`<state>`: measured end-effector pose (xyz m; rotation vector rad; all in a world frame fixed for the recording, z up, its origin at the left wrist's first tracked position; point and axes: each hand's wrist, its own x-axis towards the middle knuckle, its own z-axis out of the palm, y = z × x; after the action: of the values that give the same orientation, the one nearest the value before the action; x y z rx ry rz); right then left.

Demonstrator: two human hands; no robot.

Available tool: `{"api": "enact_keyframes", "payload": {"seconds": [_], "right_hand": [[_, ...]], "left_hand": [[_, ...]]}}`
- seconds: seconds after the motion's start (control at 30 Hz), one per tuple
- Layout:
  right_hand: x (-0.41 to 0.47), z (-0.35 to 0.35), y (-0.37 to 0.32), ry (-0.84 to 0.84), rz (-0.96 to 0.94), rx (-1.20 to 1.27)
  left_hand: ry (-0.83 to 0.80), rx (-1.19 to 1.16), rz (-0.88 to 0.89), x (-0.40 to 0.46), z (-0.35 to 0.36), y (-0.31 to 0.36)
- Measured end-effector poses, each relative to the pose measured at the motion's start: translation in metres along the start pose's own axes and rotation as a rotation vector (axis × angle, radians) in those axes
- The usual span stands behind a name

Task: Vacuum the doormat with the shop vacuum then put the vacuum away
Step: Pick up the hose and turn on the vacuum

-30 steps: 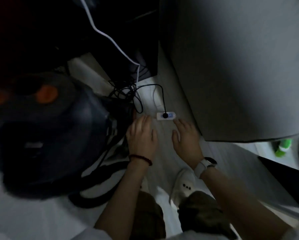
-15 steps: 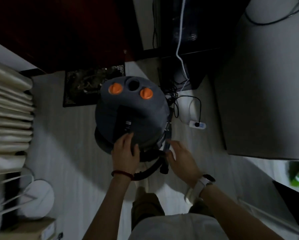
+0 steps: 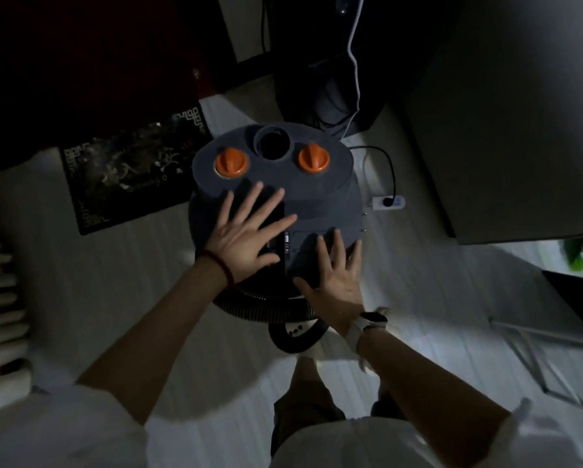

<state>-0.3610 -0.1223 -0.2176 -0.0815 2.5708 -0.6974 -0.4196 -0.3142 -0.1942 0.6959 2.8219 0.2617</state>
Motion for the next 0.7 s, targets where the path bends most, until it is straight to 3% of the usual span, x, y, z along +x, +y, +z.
{"api": "enact_keyframes", "payload": {"seconds": [0.07, 0.17, 0.27, 0.37, 0.53, 0.6, 0.7], "right_hand": [[-0.001, 0.004, 0.009, -0.023, -0.031, -0.074], [0.003, 0.003, 0.021, -0.074, -0.029, -0.112], [0.005, -0.003, 0.024, -0.047, -0.041, -0.114], [0.016, -0.015, 0.03, 0.055, -0.032, -0.065], [0.067, -0.051, 0.036, 0.118, -0.086, 0.051], [0.087, -0.066, 0.033, 0.169, -0.206, 0.006], [0.113, -0.087, 0.023, 0.089, -0.426, -0.124]], "left_hand": [[-0.071, -0.09, -0.066, 0.01, -0.003, -0.009], [0.065, -0.229, -0.233, 0.006, 0.003, -0.003], [0.22, -0.419, -0.554, -0.009, 0.016, 0.026], [0.2, -0.633, -0.841, 0.0, 0.024, 0.059], [0.265, -0.746, -0.828, 0.016, 0.032, 0.062], [0.259, -0.806, -0.786, 0.015, 0.033, 0.058], [0.249, -0.864, -0.74, 0.016, 0.03, 0.057]]}}
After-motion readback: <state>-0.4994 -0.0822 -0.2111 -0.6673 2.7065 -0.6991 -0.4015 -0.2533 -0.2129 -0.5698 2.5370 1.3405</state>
